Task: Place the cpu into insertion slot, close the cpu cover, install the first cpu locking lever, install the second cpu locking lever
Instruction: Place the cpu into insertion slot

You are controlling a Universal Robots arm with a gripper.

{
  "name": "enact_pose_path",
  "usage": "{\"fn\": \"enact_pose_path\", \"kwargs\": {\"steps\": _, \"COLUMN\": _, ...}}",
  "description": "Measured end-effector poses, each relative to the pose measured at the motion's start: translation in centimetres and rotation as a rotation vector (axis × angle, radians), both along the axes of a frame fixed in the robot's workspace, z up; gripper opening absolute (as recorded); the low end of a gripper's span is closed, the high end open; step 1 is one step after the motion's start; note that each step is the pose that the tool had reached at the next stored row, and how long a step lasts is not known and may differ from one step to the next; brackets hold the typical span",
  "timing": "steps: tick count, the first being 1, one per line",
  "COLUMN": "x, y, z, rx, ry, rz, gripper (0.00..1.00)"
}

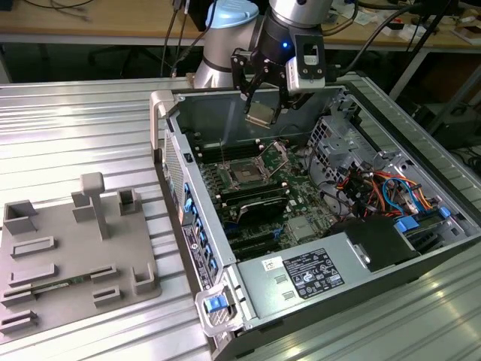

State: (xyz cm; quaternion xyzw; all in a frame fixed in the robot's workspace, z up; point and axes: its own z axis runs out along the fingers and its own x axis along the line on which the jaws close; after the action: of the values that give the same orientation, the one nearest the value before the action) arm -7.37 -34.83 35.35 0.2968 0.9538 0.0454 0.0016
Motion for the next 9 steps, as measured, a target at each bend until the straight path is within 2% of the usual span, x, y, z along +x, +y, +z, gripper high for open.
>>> {"fn": "enact_pose_path", "kwargs": {"steps": 6, "x": 0.00, "y": 0.00, "z": -0.02, "rx": 0.0000, "ry": 0.0000, "rz": -0.012, "gripper": 0.55}}
{"fn": "enact_pose_path", "kwargs": {"steps": 9, "x": 0.00, "y": 0.00, "z": -0.09, "rx": 0.0000, "ry": 0.0000, "rz": -0.054, "gripper": 0.55}}
